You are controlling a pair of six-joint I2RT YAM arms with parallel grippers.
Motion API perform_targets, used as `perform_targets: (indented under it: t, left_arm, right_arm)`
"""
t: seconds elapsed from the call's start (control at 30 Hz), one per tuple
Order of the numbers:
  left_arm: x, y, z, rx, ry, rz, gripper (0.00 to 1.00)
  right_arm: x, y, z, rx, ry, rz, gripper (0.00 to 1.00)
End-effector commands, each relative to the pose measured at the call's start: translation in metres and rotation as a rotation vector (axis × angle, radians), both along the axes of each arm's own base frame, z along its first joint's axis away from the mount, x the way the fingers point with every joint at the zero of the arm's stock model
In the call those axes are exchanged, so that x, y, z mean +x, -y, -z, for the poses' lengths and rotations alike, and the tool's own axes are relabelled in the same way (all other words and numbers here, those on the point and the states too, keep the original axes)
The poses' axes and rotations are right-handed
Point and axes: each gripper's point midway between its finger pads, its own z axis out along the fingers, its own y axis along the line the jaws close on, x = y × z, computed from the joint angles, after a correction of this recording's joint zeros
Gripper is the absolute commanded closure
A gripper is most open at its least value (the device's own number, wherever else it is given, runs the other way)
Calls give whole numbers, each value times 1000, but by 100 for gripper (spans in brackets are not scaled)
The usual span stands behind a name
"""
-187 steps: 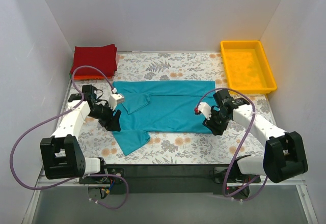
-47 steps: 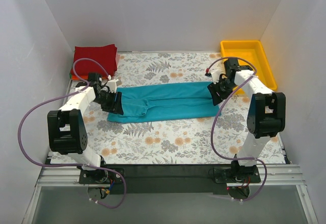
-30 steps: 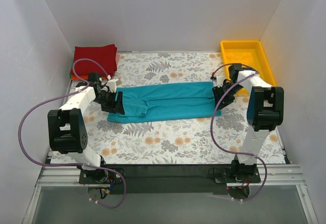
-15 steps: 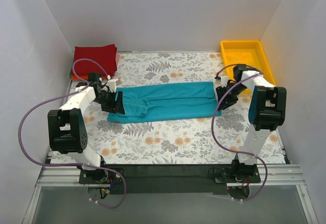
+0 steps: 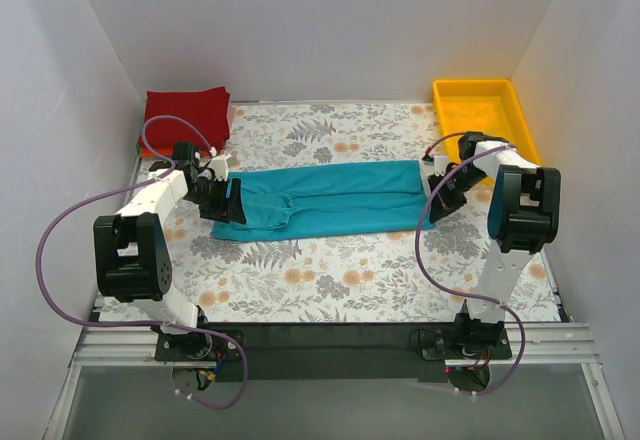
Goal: Fold and stack the t-shirts
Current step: Fold the tshirt
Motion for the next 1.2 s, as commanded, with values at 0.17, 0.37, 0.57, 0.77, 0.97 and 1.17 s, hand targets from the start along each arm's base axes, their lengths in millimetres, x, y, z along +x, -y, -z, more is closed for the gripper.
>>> perform_targets:
  t: [0.17, 0.37, 0.57, 0.77, 0.97, 1.17]
  left_arm:
    - [5, 7, -19, -48, 40, -18, 44]
    - [-2, 8, -5, -58, -21, -53, 48]
    - [3, 10, 8, -69, -66, -84, 49]
    - [9, 2, 23, -17, -94, -133, 49]
    - [12, 2, 33, -18, -132, -147, 50]
    - [16, 7, 26, -52, -131, -144, 62]
  right_arm:
    - [-24, 5, 1, -12, -28, -39, 80]
    - [-6, 2, -17, 4, 45, -25, 46]
    - [9, -24, -66, 128, 202, -56, 47]
    - [13, -69, -91, 227, 268, -141, 50]
    - [0, -92, -73, 219, 236, -210, 55]
    - [-3, -90, -66, 201, 231, -212, 56]
